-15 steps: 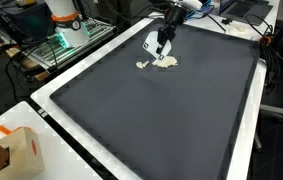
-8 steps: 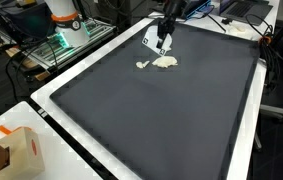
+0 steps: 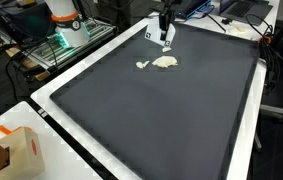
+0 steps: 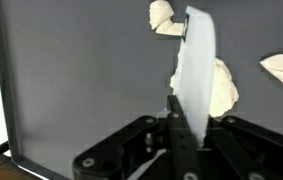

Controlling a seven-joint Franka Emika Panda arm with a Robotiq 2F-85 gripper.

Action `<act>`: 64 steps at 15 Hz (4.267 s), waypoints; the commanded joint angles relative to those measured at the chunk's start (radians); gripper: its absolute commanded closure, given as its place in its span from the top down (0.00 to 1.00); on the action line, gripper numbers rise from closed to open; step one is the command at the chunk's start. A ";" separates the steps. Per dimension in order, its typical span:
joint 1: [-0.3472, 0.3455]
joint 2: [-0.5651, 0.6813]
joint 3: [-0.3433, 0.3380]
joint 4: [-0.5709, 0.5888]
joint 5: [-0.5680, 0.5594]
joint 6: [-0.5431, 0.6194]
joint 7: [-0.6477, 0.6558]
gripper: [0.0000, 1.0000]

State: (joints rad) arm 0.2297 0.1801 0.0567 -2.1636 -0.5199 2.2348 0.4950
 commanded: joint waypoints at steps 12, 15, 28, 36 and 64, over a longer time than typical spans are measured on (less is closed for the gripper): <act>-0.123 -0.173 0.023 -0.230 0.690 0.344 -0.682 0.01; -0.134 -0.170 0.022 -0.231 0.847 0.321 -0.830 0.01; -0.193 -0.128 0.006 -0.229 1.128 0.213 -1.120 0.01; -0.230 -0.080 0.005 -0.218 1.184 0.164 -1.190 0.01; -0.270 0.010 -0.004 -0.200 1.219 0.224 -1.207 0.01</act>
State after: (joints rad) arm -0.0433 0.1905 0.0546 -2.3551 0.7272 2.4251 -0.7484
